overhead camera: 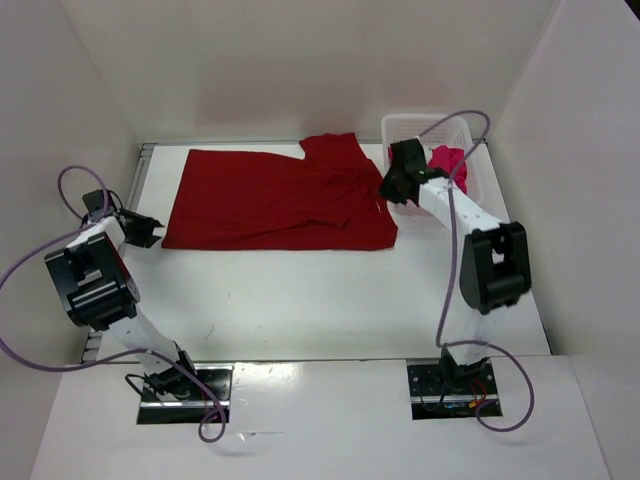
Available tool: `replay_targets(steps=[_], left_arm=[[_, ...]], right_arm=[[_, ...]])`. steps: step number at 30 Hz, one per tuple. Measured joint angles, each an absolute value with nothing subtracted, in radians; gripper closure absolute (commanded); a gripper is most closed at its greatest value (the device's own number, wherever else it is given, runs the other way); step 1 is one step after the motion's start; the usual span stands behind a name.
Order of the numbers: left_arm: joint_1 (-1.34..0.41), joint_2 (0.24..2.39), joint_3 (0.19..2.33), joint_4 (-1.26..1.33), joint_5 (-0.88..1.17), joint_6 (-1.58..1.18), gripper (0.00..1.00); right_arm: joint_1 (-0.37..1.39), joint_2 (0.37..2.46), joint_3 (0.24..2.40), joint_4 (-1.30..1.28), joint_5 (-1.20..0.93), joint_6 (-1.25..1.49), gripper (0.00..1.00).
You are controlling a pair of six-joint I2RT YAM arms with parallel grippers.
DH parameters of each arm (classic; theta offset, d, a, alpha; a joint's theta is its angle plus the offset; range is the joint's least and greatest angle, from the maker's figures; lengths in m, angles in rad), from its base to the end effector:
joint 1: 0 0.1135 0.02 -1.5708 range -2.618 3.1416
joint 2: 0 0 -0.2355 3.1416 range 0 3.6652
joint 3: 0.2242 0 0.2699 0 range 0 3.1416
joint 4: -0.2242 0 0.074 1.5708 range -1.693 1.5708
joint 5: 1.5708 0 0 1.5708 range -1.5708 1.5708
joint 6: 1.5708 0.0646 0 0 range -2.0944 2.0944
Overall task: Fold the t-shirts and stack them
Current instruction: Fold the flattened tshirt in 1/3 of the way
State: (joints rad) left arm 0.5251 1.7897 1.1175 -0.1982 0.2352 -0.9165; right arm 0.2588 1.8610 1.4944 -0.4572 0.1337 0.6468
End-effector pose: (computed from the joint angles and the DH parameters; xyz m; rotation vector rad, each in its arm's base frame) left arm 0.3559 0.1888 0.1219 -1.5441 1.9186 -0.4599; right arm 0.4356 0.1064 0.1996 0.5247 2.3438 0.2671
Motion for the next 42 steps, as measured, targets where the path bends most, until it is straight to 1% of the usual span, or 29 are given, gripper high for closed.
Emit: replay_targets(steps=[1, 4, 5, 6, 7, 9, 10, 11, 13, 16, 20, 21, 22, 23, 25, 26, 29, 34, 42], left_arm=[[0.532, 1.766, 1.086, -0.199, 0.233, -0.918, 0.61], [0.537, 1.724, 1.026, -0.208, 0.229, -0.916, 0.61], [0.538, 1.724, 1.018, -0.208, 0.230, -0.915, 0.59], [0.540, 1.724, 1.008, -0.207, 0.233, -0.914, 0.57], [0.543, 1.724, 0.999, -0.208, 0.234, -0.913, 0.55], [0.550, 1.724, 0.987, -0.210, 0.234, -0.913, 0.54], [0.552, 1.727, 0.987, -0.209, 0.236, -0.913, 0.54], [0.554, 1.731, 0.987, -0.206, 0.239, -0.912, 0.54], [0.554, 1.749, 0.987, -0.197, 0.242, -0.912, 0.58], [0.556, 1.790, 0.989, -0.182, 0.269, -0.915, 0.62], [0.556, 1.813, 0.995, -0.155, 0.291, -0.912, 0.75], [0.556, 1.820, 1.001, -0.151, 0.298, -0.912, 0.84], [0.556, 1.825, 1.003, -0.147, 0.300, -0.911, 0.89], [0.556, 1.832, 1.005, -0.141, 0.307, -0.907, 0.93], [0.557, 1.837, 1.009, -0.140, 0.316, -0.897, 1.00], [0.557, 1.837, 1.010, -0.141, 0.317, -0.894, 1.00], [0.561, 1.837, 1.010, -0.141, 0.319, -0.890, 1.00], [0.579, 1.827, 0.996, -0.145, 0.330, -0.889, 1.00], [0.720, 1.656, 0.831, -0.268, 0.340, -0.837, 1.00]], right_arm=[[0.259, 1.807, 1.427, -0.442, 0.125, 0.661, 1.00], [0.259, 1.655, 1.232, -0.395, 0.105, 0.714, 1.00], [0.259, 1.626, 1.187, -0.387, 0.101, 0.727, 0.98], [0.259, 1.604, 1.146, -0.374, 0.097, 0.742, 0.92], [0.259, 1.593, 1.106, -0.356, 0.094, 0.755, 0.79], [0.258, 1.593, 1.038, -0.335, 0.091, 0.779, 0.69], [0.257, 1.599, 1.004, -0.324, 0.089, 0.787, 0.62], [0.255, 1.607, 0.982, -0.324, 0.088, 0.797, 0.60], [0.249, 1.627, 0.954, -0.314, 0.089, 0.807, 0.55], [0.236, 1.654, 0.945, -0.291, 0.091, 0.822, 0.54], [0.226, 1.691, 0.946, -0.245, 0.102, 0.842, 0.54], [0.226, 1.701, 0.946, -0.238, 0.104, 0.847, 0.56], [0.226, 1.711, 0.946, -0.231, 0.106, 0.851, 0.61], [0.226, 1.720, 0.947, -0.227, 0.107, 0.856, 0.71], [0.226, 1.725, 0.949, -0.221, 0.112, 0.868, 0.84], [0.226, 1.726, 0.948, -0.221, 0.114, 0.876, 0.92], [0.226, 1.720, 0.947, -0.222, 0.122, 0.893, 0.99], [0.226, 1.640, 0.904, -0.248, 0.132, 0.909, 1.00], [0.216, 1.348, 0.714, -0.346, 0.101, 0.955, 1.00]])
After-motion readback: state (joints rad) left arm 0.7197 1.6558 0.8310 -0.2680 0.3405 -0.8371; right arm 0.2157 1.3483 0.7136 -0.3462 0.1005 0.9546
